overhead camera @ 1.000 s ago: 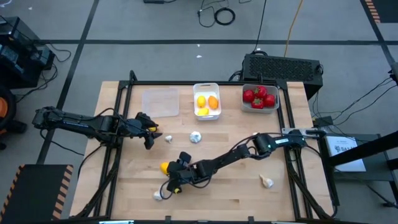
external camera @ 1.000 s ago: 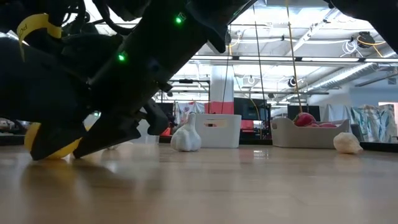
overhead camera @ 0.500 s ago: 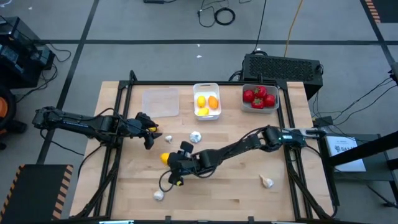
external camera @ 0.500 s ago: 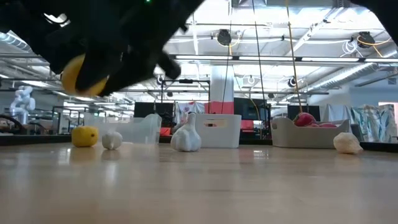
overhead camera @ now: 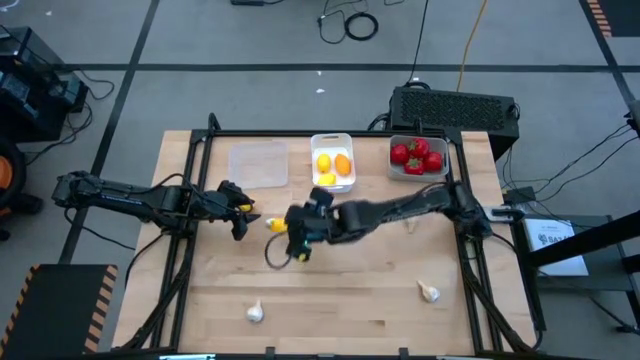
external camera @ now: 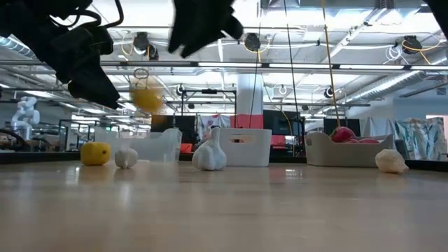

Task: Sort produce into baskets
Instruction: Put the yellow lemon into the white bin

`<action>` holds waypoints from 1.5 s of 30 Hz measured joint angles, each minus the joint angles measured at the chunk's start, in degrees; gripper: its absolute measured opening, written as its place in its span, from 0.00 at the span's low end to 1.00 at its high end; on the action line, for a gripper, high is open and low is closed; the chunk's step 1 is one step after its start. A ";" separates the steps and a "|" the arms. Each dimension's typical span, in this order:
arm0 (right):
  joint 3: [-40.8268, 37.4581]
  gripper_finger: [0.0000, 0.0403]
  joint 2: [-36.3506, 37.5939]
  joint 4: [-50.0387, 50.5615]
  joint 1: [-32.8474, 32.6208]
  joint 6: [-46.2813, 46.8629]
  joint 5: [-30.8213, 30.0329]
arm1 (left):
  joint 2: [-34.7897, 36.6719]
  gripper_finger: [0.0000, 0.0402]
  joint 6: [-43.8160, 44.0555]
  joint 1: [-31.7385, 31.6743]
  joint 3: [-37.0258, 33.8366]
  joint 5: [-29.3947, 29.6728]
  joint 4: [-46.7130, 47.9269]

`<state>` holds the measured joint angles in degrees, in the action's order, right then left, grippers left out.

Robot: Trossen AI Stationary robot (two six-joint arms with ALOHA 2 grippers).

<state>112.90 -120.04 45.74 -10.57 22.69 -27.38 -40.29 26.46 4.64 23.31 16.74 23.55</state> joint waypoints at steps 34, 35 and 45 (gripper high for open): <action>-3.21 0.57 -10.23 -18.08 11.30 -5.85 15.98 | -1.33 0.64 7.82 -0.83 0.00 10.33 11.50; -3.21 0.58 -9.92 -16.75 11.08 -5.24 16.25 | -1.83 0.64 8.48 -0.82 0.00 10.33 11.47; -3.21 0.59 -6.13 -13.44 7.54 -2.35 20.18 | -10.12 0.64 18.24 -3.79 0.00 10.43 12.27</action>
<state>109.69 -126.17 32.29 -3.03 20.34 -7.20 -50.42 44.70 0.86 23.31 27.17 35.82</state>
